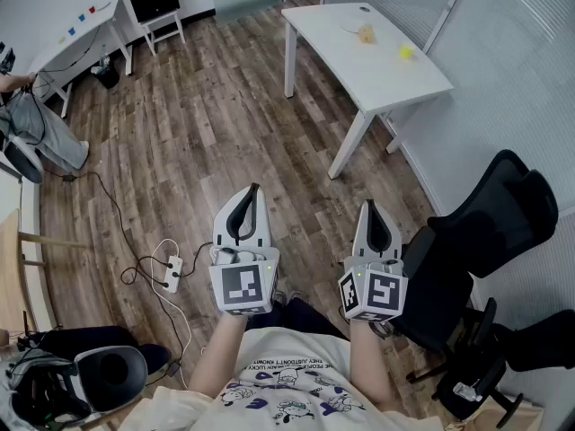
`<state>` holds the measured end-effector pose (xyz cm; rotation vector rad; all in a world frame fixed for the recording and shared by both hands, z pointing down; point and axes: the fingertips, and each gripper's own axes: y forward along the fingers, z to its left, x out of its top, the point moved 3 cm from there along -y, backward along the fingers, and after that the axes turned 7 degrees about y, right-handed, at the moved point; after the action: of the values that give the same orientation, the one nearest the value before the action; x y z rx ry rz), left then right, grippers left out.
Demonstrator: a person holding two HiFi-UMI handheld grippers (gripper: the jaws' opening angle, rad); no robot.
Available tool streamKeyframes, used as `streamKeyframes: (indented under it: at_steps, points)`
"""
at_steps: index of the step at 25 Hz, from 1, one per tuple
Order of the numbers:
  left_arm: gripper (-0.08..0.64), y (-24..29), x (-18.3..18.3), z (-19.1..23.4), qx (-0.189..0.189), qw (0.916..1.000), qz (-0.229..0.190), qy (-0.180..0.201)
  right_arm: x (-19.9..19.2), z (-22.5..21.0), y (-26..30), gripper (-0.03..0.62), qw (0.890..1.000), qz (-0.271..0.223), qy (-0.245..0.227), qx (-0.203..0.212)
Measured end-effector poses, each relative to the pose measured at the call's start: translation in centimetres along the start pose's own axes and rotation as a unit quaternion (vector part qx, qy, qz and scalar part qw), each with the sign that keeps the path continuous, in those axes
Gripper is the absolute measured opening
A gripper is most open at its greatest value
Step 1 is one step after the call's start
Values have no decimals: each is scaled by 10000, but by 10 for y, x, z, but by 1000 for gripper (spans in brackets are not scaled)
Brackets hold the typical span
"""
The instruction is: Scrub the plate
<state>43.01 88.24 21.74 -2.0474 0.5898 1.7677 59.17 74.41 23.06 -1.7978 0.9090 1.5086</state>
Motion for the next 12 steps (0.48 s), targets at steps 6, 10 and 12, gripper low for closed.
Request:
streamKeyframes:
  at_steps: [6, 10, 12]
  points:
    - [31, -3, -7, -1, -1, 9998, 177, -42, -4, 5, 3, -5, 10000, -4, 10, 19]
    - [31, 0, -9, -3, 13, 9999, 129, -47, -4, 4, 7, -5, 9999, 12, -40, 107]
    - [31, 2, -8, -6, 13, 9999, 138, -29, -3, 2, 9, -5, 9999, 5, -44, 122]
